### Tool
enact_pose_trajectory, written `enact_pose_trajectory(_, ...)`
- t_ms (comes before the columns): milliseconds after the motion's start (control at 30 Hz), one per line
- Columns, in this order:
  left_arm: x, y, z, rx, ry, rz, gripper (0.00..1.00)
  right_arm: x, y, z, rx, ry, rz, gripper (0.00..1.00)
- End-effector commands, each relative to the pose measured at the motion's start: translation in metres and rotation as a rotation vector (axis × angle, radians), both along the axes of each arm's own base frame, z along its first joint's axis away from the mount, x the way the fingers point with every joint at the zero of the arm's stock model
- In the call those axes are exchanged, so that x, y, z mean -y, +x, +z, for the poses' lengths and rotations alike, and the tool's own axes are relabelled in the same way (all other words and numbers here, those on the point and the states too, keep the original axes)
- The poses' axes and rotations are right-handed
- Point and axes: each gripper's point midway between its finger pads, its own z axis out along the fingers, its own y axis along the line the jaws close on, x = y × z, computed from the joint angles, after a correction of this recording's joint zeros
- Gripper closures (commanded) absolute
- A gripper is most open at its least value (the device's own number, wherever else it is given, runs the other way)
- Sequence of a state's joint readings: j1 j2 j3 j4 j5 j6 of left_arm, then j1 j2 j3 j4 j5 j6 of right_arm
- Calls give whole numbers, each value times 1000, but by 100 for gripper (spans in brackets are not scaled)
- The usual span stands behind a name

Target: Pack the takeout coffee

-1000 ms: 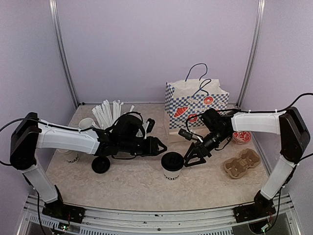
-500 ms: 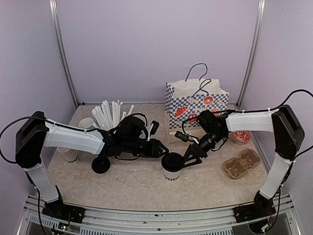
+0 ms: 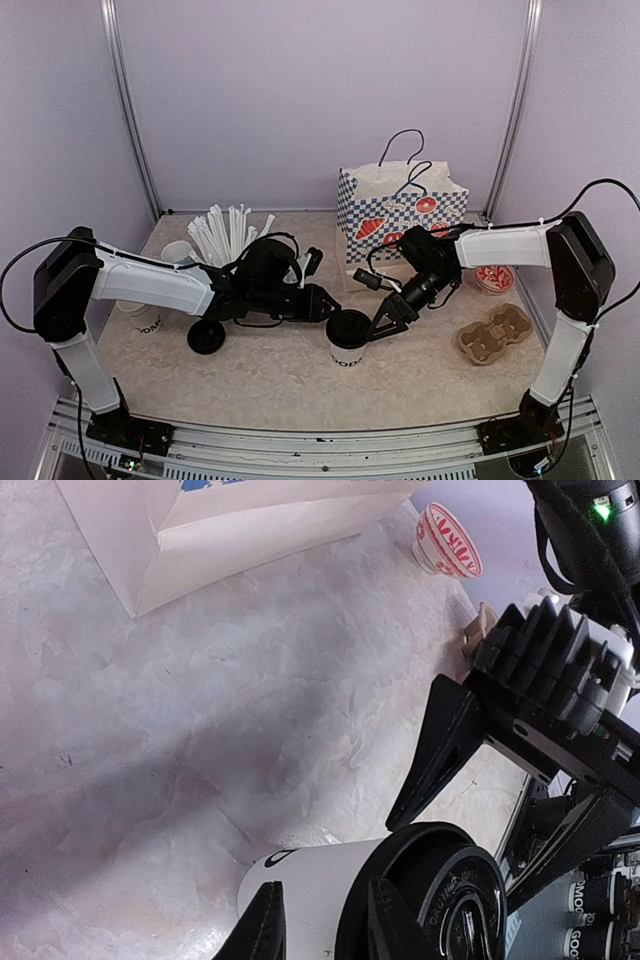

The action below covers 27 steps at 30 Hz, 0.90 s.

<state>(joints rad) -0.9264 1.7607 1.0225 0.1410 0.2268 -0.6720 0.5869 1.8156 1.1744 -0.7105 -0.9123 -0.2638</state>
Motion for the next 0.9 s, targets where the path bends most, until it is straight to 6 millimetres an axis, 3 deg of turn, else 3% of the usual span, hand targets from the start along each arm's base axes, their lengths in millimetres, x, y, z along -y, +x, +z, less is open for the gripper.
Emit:
enact_pose_trajectory(0, -12, -11, -33, -43, 101, -12, 71, 10, 22, -36, 101, -152, -34, 30)
enact_pose_trajectory(167, -15, 3, -7, 34, 102, 34, 66, -4, 20, 23, 183, 3, 19, 20)
enact_pose_trajectory(267, -24, 21, 14, 95, 154, 100, 55, -5, 18, 45, 220, 49, 38, 14)
enact_pose_trajectory(433, -22, 38, 74, 243, 106, 138, 47, -3, 18, 62, 282, 68, 55, 9)
enact_pose_trajectory(667, -25, 43, 122, 463, 175, 141, 39, 8, 24, 81, 469, 49, 87, 11)
enact_pose_trajectory(733, -33, 40, 153, 610, 211, 154, 28, 10, 21, 89, 570, 45, 125, 11)
enact_pose_trajectory(800, -48, 42, 184, 720, 197, 235, 4, 9, 19, 94, 692, 21, 158, 7)
enact_pose_trajectory(867, -66, 45, 224, 795, 112, 290, 1, 6, 14, 95, 771, 5, 196, 4)
